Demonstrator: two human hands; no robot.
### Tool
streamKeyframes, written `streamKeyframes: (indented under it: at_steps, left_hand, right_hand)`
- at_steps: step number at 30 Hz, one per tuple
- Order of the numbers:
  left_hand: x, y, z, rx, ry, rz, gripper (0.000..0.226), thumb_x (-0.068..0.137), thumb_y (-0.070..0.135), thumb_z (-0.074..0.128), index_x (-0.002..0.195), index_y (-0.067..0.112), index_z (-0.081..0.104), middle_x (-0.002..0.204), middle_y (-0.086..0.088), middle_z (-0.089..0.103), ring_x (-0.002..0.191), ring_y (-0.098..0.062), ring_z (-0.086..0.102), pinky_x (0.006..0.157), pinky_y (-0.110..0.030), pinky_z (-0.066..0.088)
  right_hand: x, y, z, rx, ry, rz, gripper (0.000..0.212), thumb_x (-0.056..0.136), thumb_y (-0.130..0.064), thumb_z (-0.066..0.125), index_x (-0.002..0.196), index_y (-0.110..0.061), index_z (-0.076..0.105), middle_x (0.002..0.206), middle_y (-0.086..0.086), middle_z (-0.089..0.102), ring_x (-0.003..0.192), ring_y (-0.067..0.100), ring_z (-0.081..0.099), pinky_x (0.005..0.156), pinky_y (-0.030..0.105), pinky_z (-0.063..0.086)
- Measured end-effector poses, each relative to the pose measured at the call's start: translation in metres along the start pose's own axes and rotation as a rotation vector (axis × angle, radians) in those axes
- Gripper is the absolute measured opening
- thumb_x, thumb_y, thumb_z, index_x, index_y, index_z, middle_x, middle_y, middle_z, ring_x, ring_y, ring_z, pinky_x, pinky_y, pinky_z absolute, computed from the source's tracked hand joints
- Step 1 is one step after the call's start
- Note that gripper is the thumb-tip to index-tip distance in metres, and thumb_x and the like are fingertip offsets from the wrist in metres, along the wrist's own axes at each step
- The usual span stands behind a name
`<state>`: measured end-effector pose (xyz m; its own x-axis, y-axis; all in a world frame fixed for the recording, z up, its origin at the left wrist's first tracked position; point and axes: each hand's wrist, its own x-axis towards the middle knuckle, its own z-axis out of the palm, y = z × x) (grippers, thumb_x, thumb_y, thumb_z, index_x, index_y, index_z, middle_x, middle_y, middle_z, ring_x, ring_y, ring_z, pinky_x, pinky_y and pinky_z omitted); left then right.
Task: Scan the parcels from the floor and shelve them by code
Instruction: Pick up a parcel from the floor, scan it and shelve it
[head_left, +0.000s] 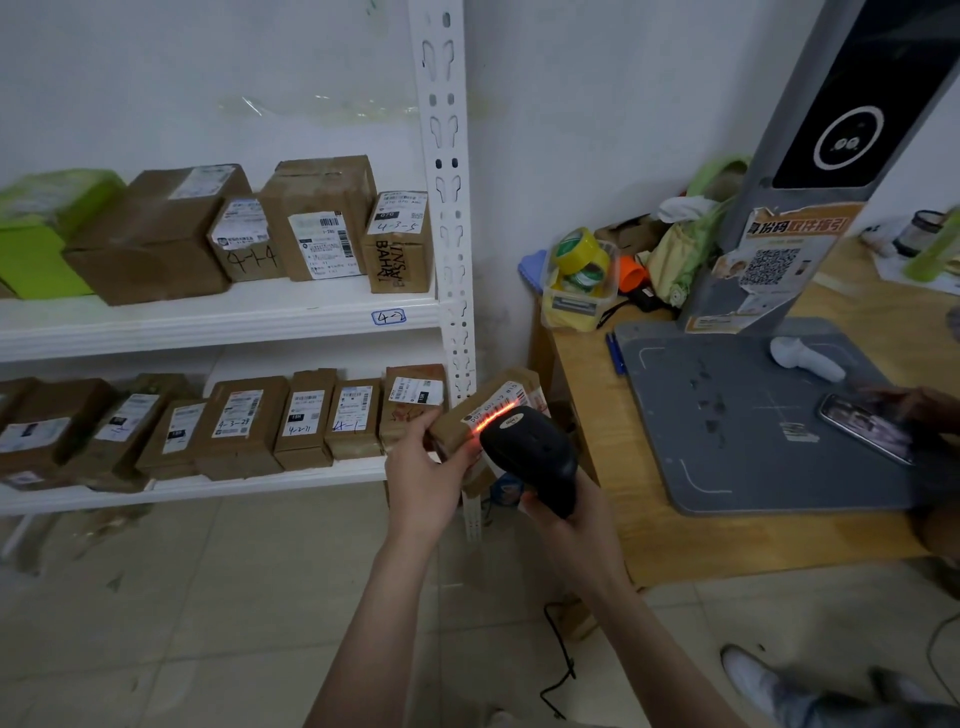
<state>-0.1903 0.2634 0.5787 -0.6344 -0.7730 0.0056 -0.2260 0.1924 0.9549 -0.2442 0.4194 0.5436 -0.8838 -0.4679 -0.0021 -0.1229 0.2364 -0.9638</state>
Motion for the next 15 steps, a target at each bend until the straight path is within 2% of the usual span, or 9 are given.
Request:
streamKeyframes:
  at_steps: [3, 6, 10, 11, 13, 15]
  left_hand:
    - [0.000, 0.002, 0.004, -0.020, -0.001, -0.015, 0.050, 0.083, 0.017, 0.080, 0.130, 0.015, 0.061, 0.093, 0.022, 0.060, 0.091, 0.001, 0.061, 0.063, -0.002, 0.045]
    - [0.002, 0.001, 0.008, -0.029, 0.008, -0.022, 0.052, 0.081, 0.020, 0.083, 0.129, 0.015, 0.062, 0.096, 0.017, 0.065, 0.089, 0.006, 0.061, 0.067, -0.003, 0.046]
    - [0.001, -0.001, 0.013, -0.034, 0.056, -0.033, 0.054, 0.082, 0.019, 0.082, 0.131, 0.013, 0.062, 0.111, 0.001, 0.070, 0.100, -0.012, 0.065, 0.089, -0.031, 0.055]
    - [0.001, -0.002, 0.014, -0.043, 0.067, -0.035, 0.055, 0.082, 0.018, 0.082, 0.132, 0.012, 0.061, 0.112, -0.001, 0.070, 0.102, -0.015, 0.064, 0.091, -0.033, 0.055]
    - [0.002, -0.004, 0.016, -0.059, 0.083, -0.033, 0.056, 0.082, 0.017, 0.082, 0.134, 0.009, 0.061, 0.113, -0.004, 0.070, 0.100, -0.015, 0.064, 0.086, -0.029, 0.054]
    - [0.003, -0.005, 0.017, -0.062, 0.082, -0.037, 0.056, 0.082, 0.017, 0.082, 0.133, 0.008, 0.062, 0.114, -0.006, 0.071, 0.097, -0.014, 0.065, 0.077, -0.019, 0.053]
  right_hand:
    - [0.001, 0.003, -0.002, 0.035, 0.020, 0.004, 0.019, 0.088, -0.009, 0.068, 0.102, -0.022, 0.065, 0.084, -0.006, 0.070, 0.078, 0.004, 0.066, 0.061, 0.016, 0.047]
    - [0.004, 0.006, -0.005, 0.057, 0.059, 0.033, 0.021, 0.088, -0.010, 0.069, 0.103, -0.025, 0.065, 0.087, -0.007, 0.071, 0.082, 0.004, 0.067, 0.066, 0.021, 0.052]
    - [0.010, 0.016, -0.017, 0.032, 0.154, 0.074, 0.020, 0.087, -0.009, 0.068, 0.093, -0.028, 0.063, 0.077, -0.010, 0.067, 0.072, 0.002, 0.064, 0.062, 0.023, 0.047]
    - [0.012, 0.021, -0.021, 0.017, 0.185, 0.093, 0.023, 0.087, -0.009, 0.068, 0.092, -0.031, 0.062, 0.078, -0.012, 0.067, 0.073, 0.002, 0.063, 0.064, 0.024, 0.047]
    - [0.018, 0.033, -0.031, -0.029, 0.235, 0.139, 0.026, 0.088, -0.011, 0.068, 0.098, -0.034, 0.059, 0.085, -0.016, 0.065, 0.079, 0.000, 0.060, 0.067, 0.026, 0.048]
    - [0.025, 0.048, -0.042, -0.082, 0.280, 0.177, 0.026, 0.090, -0.014, 0.067, 0.105, -0.032, 0.058, 0.089, -0.017, 0.063, 0.082, 0.001, 0.059, 0.068, 0.028, 0.046]
